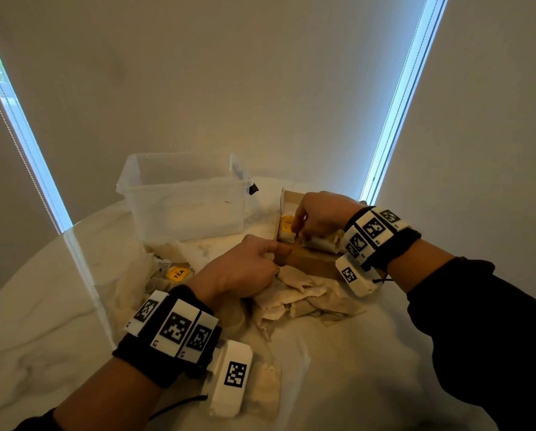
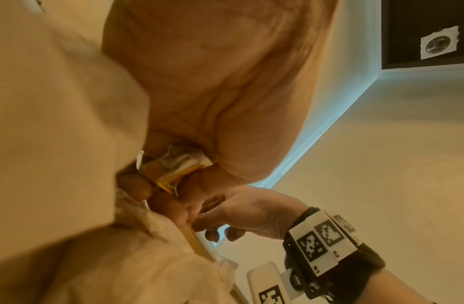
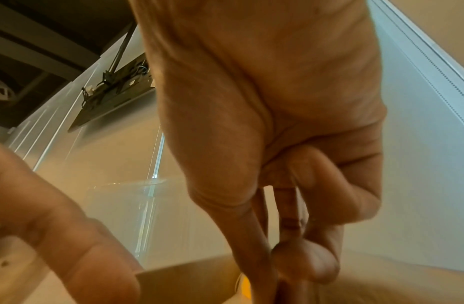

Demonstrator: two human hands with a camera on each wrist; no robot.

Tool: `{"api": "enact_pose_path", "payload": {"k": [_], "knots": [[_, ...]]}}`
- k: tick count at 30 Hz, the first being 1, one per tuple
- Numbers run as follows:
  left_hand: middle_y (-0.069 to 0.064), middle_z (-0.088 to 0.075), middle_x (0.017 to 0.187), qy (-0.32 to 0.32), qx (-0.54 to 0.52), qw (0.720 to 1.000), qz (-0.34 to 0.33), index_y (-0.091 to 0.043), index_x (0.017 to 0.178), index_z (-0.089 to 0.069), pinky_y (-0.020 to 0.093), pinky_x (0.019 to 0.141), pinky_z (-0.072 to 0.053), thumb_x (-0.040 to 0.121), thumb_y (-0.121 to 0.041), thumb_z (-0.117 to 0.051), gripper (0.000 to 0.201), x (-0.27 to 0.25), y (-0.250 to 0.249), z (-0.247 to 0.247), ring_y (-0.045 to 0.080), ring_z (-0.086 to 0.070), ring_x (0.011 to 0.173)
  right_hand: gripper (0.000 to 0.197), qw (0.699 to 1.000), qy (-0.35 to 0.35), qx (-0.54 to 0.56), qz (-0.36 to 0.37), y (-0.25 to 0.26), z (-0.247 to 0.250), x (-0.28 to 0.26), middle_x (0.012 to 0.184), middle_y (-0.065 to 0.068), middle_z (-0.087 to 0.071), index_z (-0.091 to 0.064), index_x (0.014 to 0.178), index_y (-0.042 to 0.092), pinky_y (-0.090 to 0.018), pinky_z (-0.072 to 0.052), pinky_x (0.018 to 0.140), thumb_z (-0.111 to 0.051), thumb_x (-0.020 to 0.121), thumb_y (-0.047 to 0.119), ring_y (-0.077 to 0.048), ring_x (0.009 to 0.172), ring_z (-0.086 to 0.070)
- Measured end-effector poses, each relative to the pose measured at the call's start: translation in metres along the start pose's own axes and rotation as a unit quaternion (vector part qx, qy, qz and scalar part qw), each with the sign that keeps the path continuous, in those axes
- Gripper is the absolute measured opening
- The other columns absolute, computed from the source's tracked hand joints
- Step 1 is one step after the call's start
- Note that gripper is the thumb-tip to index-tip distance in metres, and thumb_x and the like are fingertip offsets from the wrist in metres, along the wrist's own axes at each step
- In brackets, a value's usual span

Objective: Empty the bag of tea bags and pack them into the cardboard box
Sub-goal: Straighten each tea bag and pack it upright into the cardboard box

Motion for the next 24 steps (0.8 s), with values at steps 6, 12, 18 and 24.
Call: {"api": "enact_pose_path", "payload": {"k": [6, 12, 18, 24], "knots": [[0.004, -0.057, 0.083, -0.009, -0.008, 1.000, 0.004, -0.020, 0.151, -0.057, 0.018, 0.044, -0.038, 0.101, 0.009, -0.044, 0.059, 0.002, 0.002, 0.001, 0.012, -0.046, 0.056, 0.019, 0.998, -0.016, 0.058, 0.018, 0.005, 0.020, -0.019, 0.104, 0.005, -0.080, -0.081, 0.112, 0.027, -0.028, -0.059, 0.082, -0.075, 0.097, 0.018, -0.009, 0.085, -0.073], [0.001, -0.053, 0.145, -0.189, -0.100, 0.975, -0.061, -0.030, 0.152, -0.047, 0.026, 0.078, -0.050, 0.106, -0.011, -0.054, 0.050, -0.003, -0.002, 0.040, 0.018, -0.069, 0.114, 0.017, 0.967, -0.049, 0.235, 0.089, 0.030, 0.059, -0.079, 0.099, 0.010, -0.081, -0.077, 0.113, 0.027, -0.016, -0.049, 0.064, -0.073, 0.099, 0.037, -0.003, 0.070, -0.072], [0.009, -0.071, 0.119, -0.266, -0.295, 0.916, -0.059, -0.022, 0.135, -0.057, 0.027, 0.065, -0.049, 0.117, -0.027, -0.036, 0.028, -0.011, 0.007, 0.052, 0.011, -0.073, 0.074, 0.038, 0.939, -0.039, 0.328, 0.093, 0.053, 0.027, -0.086, 0.096, 0.016, -0.080, -0.072, 0.110, 0.030, -0.022, -0.057, 0.065, -0.068, 0.093, 0.063, -0.007, 0.083, -0.075], [0.018, -0.071, 0.119, -0.243, -0.371, 0.896, -0.026, -0.017, 0.123, -0.064, 0.031, 0.061, -0.051, 0.116, -0.044, -0.033, 0.042, -0.001, 0.012, 0.044, 0.024, -0.067, 0.082, 0.037, 0.864, -0.018, 0.498, 0.075, 0.061, -0.016, -0.080, 0.087, -0.001, -0.079, -0.072, 0.113, 0.016, -0.024, -0.050, 0.053, -0.074, 0.095, 0.048, -0.018, 0.069, -0.064]]}}
Point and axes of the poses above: each hand's wrist, its own x-axis towards the middle knuckle, its own z-axis out of the back of the hand, y = z × x, the point moved 9 cm from there along x, towards the middle knuckle
